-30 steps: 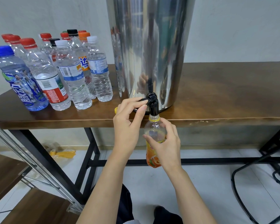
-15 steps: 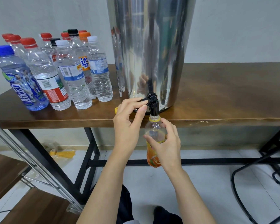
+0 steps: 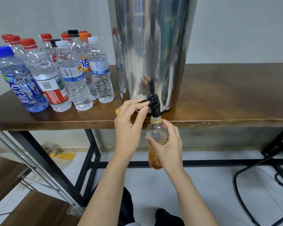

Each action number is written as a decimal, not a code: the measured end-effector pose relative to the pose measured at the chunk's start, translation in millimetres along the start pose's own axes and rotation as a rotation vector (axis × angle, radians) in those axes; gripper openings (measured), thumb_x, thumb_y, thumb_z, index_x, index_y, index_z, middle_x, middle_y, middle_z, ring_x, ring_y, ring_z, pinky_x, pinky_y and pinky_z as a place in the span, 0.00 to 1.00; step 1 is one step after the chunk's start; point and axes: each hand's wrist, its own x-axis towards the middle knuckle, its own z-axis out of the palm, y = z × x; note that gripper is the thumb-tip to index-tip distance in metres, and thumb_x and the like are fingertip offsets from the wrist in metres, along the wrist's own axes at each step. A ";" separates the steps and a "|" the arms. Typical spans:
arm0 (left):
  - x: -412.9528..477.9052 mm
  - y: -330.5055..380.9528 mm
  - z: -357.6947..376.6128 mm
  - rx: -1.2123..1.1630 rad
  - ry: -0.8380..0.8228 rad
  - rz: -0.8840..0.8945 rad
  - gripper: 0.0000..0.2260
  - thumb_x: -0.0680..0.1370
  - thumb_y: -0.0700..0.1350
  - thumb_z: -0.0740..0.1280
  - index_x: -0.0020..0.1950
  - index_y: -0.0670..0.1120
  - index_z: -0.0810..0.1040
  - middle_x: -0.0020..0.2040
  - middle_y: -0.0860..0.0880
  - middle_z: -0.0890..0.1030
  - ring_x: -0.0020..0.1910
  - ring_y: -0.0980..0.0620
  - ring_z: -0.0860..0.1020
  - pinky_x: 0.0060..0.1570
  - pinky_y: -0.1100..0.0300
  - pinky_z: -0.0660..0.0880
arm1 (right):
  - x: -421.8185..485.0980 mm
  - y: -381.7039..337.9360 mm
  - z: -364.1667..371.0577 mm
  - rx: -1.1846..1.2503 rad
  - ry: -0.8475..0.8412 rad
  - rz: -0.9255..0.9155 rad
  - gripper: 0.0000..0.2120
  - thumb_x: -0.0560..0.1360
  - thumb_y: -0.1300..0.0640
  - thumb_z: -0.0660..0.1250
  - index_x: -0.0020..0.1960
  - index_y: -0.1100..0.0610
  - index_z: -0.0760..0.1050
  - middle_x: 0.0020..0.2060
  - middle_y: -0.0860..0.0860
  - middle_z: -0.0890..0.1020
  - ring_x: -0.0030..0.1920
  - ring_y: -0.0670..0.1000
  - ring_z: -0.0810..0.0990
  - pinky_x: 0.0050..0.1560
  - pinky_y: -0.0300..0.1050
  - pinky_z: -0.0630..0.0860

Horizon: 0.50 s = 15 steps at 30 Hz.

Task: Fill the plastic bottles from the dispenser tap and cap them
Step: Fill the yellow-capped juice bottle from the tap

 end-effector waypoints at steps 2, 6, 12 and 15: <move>0.1 0.0 0.0 -0.003 -0.002 -0.004 0.07 0.80 0.44 0.66 0.54 0.49 0.83 0.56 0.52 0.81 0.61 0.50 0.77 0.63 0.49 0.73 | 0.1 0.3 -0.2 0.003 -0.001 0.003 0.33 0.67 0.48 0.79 0.68 0.42 0.69 0.62 0.42 0.72 0.60 0.39 0.72 0.57 0.34 0.67; 0.2 -0.5 0.3 -0.005 -0.007 -0.006 0.07 0.80 0.44 0.67 0.54 0.49 0.84 0.56 0.52 0.81 0.61 0.50 0.78 0.61 0.54 0.73 | 0.0 0.3 -0.5 0.007 -0.001 0.004 0.32 0.68 0.48 0.79 0.68 0.42 0.69 0.61 0.41 0.72 0.59 0.38 0.71 0.53 0.26 0.64; 0.6 -1.0 0.5 -0.011 -0.007 0.003 0.07 0.80 0.43 0.67 0.54 0.48 0.84 0.56 0.51 0.81 0.61 0.50 0.78 0.61 0.58 0.72 | 0.0 1.0 -0.2 0.006 -0.003 0.004 0.32 0.68 0.48 0.79 0.67 0.41 0.69 0.61 0.40 0.72 0.59 0.37 0.71 0.53 0.25 0.64; 0.4 -0.6 0.2 -0.016 -0.007 0.003 0.07 0.80 0.43 0.67 0.54 0.48 0.83 0.56 0.51 0.81 0.60 0.51 0.78 0.61 0.58 0.72 | -0.1 1.4 -0.3 0.013 -0.005 0.005 0.32 0.68 0.48 0.79 0.68 0.42 0.69 0.61 0.40 0.72 0.59 0.37 0.71 0.53 0.25 0.64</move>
